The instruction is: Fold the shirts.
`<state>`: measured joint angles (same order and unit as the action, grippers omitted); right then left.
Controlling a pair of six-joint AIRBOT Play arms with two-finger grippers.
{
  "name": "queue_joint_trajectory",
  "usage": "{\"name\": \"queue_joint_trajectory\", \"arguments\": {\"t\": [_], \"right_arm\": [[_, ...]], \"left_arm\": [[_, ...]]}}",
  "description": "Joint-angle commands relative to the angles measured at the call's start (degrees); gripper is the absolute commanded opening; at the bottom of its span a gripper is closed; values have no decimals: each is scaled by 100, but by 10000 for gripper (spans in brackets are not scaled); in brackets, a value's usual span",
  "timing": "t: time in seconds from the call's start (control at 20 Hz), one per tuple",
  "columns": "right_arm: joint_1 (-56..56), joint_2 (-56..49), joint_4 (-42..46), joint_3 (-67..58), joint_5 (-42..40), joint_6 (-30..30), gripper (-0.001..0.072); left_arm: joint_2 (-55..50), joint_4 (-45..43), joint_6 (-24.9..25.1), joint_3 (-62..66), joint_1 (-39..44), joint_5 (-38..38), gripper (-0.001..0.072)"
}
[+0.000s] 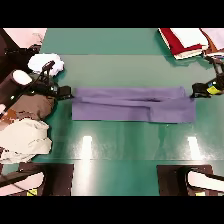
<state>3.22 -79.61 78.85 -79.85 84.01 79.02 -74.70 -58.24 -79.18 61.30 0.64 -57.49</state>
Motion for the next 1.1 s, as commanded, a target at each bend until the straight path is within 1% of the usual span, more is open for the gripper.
{"name": "queue_joint_trajectory", "arguments": {"t": [0.0, 0.15, 0.25, 0.3, 0.35, 0.4, 0.45, 0.5, 0.6, 0.65, 0.7, 0.75, 0.8, 0.85, 0.9, 0.95, 1.05], "right_arm": [[-37, -938, -219, -789, -155, 2, 15], [-37, -1552, -586, -1290, -195, 2, 17], [-37, -1836, -922, -1502, -470, 7, 17], [-33, -1950, -1182, -1589, -693, 4, 48], [11, -2033, -1379, -1670, -874, 7, 322], [90, -2100, -1545, -1773, -942, 7, 523], [175, -2122, -1646, -1858, -863, 4, 522], [286, -2096, -1628, -1908, -632, 0, 522], [586, -1891, -1622, -1746, -57, -273, 519], [767, -1733, -1624, -1519, 144, -428, 517], [957, -1585, -1622, -1261, 225, -568, 517], [1152, -1449, -1633, -977, 238, -669, 517], [1362, -1335, -1633, -680, 195, -793, 517], [1585, -1290, -1650, -426, 138, -820, 521], [1777, -1303, -1731, -225, 120, -833, 566], [1989, -1381, -1987, -44, 140, -955, 658], [2273, -1639, -2605, 212, 164, -1257, 664]], "left_arm": [[-890, -2, 17, 671, -4, 446, 25], [-1150, -2, 15, 850, -4, 684, 26], [-1158, -4, 7, 857, -4, 960, 27], [-1158, -4, 4, 861, -4, 1040, 98], [-1158, -2, -26, 881, -4, 1047, 434], [-1154, -4, -129, 931, -7, 977, 713], [-1147, -11, -157, 1056, -39, 752, 720], [-1128, -33, -136, 1213, -90, 444, 720], [-1117, -85, -131, 1578, -208, -352, 718], [-1117, -94, -87, 1696, -236, -682, 588], [-1117, -90, 83, 1749, -234, -901, 260], [-1121, -42, 254, 1749, -199, -992, 19], [-1126, -46, 310, 1744, -140, -1003, 35], [-1126, -44, 308, 1744, -74, -1001, 35], [-1130, -42, 308, 1744, 7, -988, 35], [-1137, -42, 308, 1744, 111, -966, 35], [-1137, -42, 299, 1744, 334, -894, 35]]}}
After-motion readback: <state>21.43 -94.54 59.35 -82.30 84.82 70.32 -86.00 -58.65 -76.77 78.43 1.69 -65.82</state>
